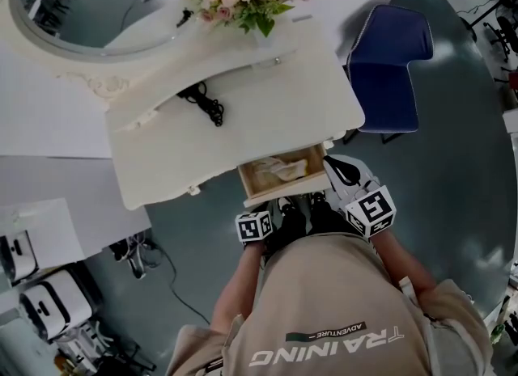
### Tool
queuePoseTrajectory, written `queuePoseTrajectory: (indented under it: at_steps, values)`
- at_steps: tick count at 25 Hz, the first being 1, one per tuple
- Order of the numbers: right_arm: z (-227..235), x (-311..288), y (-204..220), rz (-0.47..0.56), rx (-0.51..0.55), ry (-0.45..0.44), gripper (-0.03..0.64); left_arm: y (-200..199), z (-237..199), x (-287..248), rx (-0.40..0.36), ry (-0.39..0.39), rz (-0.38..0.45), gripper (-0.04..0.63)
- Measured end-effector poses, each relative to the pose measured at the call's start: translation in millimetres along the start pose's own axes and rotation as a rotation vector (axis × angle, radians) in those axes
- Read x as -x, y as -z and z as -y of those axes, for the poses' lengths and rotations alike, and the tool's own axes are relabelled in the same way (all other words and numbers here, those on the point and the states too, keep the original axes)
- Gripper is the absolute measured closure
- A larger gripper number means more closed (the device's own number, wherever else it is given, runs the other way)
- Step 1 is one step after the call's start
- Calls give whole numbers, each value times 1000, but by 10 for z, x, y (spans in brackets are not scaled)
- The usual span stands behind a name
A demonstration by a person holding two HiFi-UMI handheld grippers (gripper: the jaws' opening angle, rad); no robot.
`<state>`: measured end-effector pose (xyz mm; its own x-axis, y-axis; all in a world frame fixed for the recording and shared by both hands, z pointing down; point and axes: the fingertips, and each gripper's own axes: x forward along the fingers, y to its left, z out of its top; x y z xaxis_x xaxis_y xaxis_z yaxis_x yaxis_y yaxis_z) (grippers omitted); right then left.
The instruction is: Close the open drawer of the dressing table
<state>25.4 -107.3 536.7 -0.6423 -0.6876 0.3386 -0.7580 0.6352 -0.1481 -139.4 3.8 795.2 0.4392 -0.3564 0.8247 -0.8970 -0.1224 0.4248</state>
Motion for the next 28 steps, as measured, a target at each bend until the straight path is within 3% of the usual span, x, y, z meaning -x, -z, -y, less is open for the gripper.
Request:
queuePoseTrajectory:
  at_steps: [28]
  values:
    - [370,-383,-291,-2,-22,108,614,-1027,-325,-290,-23,31,34,577]
